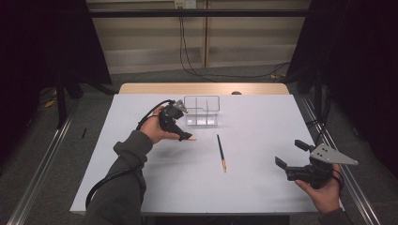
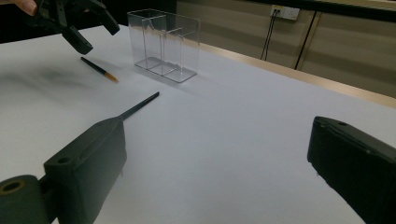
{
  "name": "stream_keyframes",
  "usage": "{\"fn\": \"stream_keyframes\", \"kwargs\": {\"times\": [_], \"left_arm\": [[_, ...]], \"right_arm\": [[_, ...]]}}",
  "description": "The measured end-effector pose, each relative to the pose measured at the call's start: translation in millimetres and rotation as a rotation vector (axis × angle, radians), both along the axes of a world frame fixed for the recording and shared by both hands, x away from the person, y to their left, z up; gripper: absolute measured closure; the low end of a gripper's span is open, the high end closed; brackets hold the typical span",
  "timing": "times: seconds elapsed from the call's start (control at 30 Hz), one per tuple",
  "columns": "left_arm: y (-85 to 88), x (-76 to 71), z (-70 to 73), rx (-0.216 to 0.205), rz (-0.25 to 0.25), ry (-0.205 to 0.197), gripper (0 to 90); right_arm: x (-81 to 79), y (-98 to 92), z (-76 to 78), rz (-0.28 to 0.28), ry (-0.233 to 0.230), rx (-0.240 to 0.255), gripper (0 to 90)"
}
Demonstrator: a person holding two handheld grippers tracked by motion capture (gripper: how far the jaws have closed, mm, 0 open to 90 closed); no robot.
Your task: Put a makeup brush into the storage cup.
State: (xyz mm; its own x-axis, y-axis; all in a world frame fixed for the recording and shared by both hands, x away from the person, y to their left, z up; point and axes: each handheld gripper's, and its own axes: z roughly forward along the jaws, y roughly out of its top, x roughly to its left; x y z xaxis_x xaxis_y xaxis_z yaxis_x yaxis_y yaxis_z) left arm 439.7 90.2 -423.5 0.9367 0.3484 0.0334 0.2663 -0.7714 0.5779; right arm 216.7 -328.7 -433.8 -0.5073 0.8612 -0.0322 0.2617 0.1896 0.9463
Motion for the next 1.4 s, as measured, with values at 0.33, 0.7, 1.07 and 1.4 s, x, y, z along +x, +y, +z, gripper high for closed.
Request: {"fn": "stream_keyframes", "kwargs": {"times": [0.33, 0.7, 1.07, 1.4], "left_arm": [[-6.3, 2.2, 0.4, 0.064, -0.037, -0.004, 5.4], [-12.8, 4.0, -0.5, 0.131, -0.061, 0.003, 5.4], [-23.0, 3.8, -1.7, 0.189, -0.090, 0.014, 5.5], [-31.6, 2.7, -7.6, 0.261, -0.124, 0.017, 6.0]], "right_arm": [[0.2, -0.9, -0.3, 0.000, -0.004, -0.003, 4.0], [0.6, -1.0, -0.5, 0.002, -0.001, -0.007, 4.0], [0.5, -1.0, -0.7, -0.004, -0.001, -0.005, 4.1], [0.5, -1.5, -0.8, -0.003, -0.001, -0.005, 4.1]]}}
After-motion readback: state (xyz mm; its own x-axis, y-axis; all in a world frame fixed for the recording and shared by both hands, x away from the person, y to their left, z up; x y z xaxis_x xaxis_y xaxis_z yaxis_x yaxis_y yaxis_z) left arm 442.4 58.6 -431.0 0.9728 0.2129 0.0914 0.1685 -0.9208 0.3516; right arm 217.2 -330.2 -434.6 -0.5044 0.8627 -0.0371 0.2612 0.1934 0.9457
